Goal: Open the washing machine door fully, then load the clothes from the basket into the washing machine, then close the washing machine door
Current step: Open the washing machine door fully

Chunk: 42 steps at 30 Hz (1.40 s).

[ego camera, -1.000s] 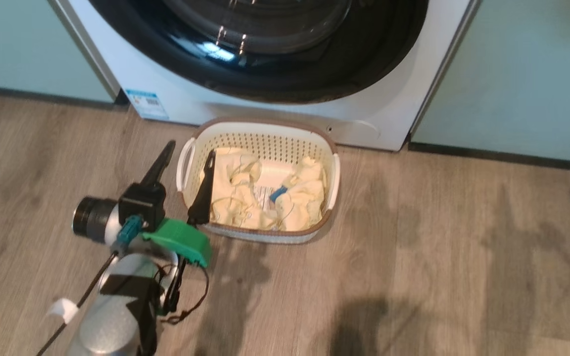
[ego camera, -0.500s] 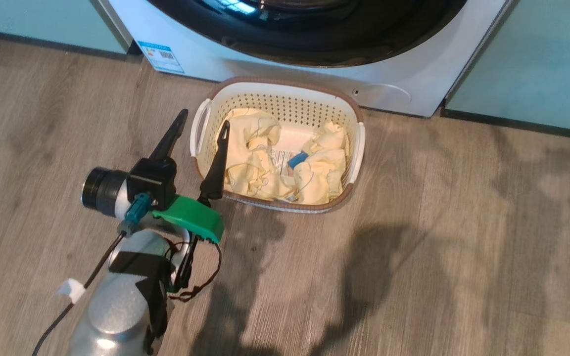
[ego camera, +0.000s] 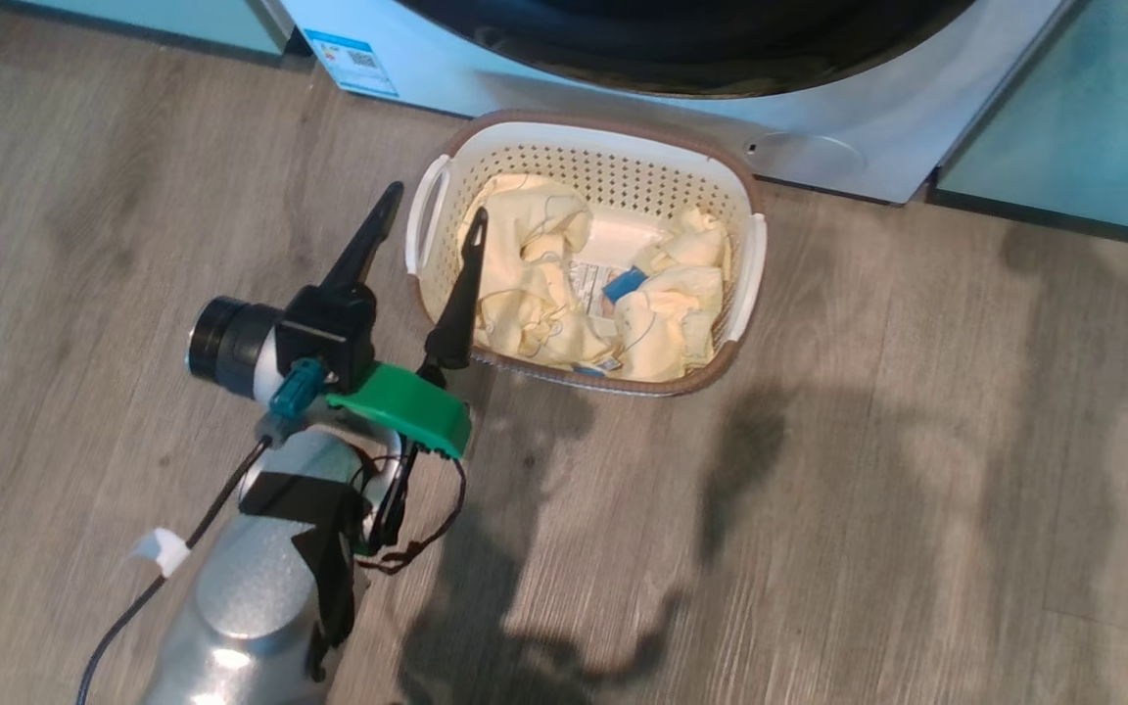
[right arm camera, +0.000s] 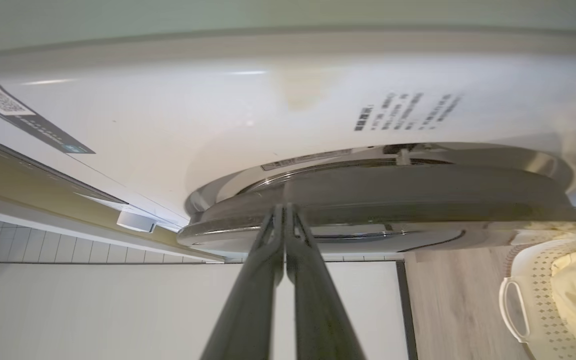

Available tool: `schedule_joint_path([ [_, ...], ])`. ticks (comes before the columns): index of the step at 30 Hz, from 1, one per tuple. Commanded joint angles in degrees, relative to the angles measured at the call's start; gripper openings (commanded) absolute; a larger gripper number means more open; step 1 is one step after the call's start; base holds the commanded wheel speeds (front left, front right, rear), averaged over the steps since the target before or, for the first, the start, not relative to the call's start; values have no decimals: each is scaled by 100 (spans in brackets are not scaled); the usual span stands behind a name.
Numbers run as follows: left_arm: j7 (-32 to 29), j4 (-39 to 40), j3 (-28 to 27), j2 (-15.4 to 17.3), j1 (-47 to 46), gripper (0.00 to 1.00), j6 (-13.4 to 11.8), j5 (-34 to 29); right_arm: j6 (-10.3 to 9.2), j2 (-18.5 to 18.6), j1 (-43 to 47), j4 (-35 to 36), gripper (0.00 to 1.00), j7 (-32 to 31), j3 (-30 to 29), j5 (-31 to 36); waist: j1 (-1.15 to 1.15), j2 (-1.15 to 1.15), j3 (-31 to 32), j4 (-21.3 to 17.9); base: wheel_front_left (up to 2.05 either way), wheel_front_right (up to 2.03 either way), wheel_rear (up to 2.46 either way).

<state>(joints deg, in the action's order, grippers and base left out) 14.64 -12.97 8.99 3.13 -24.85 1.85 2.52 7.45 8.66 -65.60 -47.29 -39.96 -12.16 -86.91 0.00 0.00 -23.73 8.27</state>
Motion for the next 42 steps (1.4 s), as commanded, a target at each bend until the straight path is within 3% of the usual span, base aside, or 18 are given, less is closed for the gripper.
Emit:
schedule_joint_path([
  [1,36,213,-160,90,-141,100,-6,-13,3,-41,-448,66,0,-70,113,48,0,0,-67,89,0,0,0],
  [19,36,276,54,-9,-204,100,-76,137,3,-126,-2014,-1114,0,-3,456,566,0,0,-319,535,0,0,0],
  [28,36,257,115,-21,-227,100,-137,204,3,-163,-2273,-1498,0,-45,609,783,0,0,-339,582,0,0,0],
  [42,36,217,119,-24,-226,100,-176,226,3,-190,-2159,-1533,0,-492,737,864,0,0,-262,482,0,0,0],
])
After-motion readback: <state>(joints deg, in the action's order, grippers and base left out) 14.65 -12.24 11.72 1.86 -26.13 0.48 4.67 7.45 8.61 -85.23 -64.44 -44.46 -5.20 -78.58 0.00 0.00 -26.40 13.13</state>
